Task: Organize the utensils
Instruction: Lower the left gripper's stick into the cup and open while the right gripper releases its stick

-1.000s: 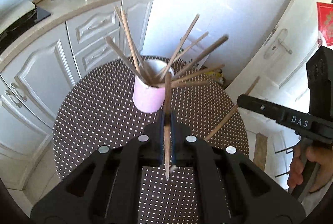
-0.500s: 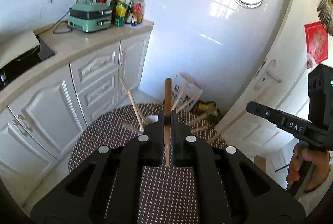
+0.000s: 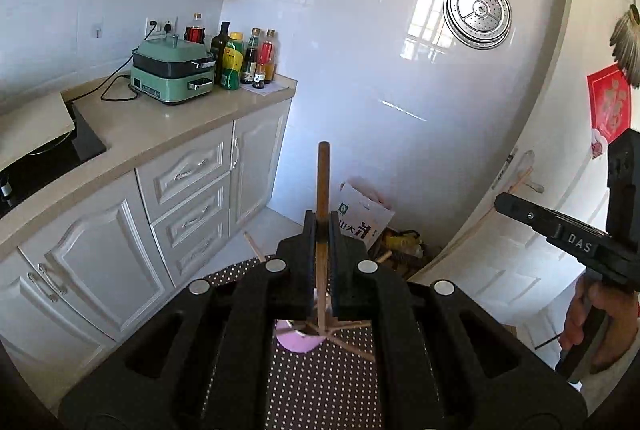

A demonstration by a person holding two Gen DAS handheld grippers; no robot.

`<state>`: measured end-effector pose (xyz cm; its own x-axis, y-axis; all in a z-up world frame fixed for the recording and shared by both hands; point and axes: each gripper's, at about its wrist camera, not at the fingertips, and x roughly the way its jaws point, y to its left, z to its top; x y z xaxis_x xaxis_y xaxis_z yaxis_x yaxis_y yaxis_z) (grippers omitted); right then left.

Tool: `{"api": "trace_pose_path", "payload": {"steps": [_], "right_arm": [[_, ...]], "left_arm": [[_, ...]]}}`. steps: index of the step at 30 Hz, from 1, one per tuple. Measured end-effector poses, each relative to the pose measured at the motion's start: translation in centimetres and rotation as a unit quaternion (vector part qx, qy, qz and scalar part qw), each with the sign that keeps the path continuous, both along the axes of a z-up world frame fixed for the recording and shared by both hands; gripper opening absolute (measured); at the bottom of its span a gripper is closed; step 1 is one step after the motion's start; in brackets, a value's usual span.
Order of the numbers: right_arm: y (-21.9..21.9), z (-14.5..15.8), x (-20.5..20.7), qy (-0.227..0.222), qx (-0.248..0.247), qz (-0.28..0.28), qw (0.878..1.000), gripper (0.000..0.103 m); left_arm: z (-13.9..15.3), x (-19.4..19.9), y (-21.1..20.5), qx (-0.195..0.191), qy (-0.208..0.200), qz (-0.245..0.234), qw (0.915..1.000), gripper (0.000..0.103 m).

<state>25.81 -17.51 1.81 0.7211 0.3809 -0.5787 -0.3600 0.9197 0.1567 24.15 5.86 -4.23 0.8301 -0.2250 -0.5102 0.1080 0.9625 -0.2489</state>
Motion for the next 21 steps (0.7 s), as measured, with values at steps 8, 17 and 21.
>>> {"api": "trace_pose_path", "payload": {"steps": [8,17,21], "right_arm": [[3.3,-2.1,1.9,0.005,-0.036,0.032,0.999,0.004],[5.4,-5.9,3.0,0.046,-0.067,0.06,0.995,0.004],[6.0,-7.2,3.4,0.057,-0.073,0.076,0.993,0.004]], "left_arm": [[-2.2,3.0,-0.3,0.013,0.014,0.007,0.9998,0.006],[-6.0,4.8,-1.2,0.038,0.05,0.007,0.998,0.006],[-7.3,4.8,-1.8,0.041,0.061,0.012,0.9972,0.006]]}}
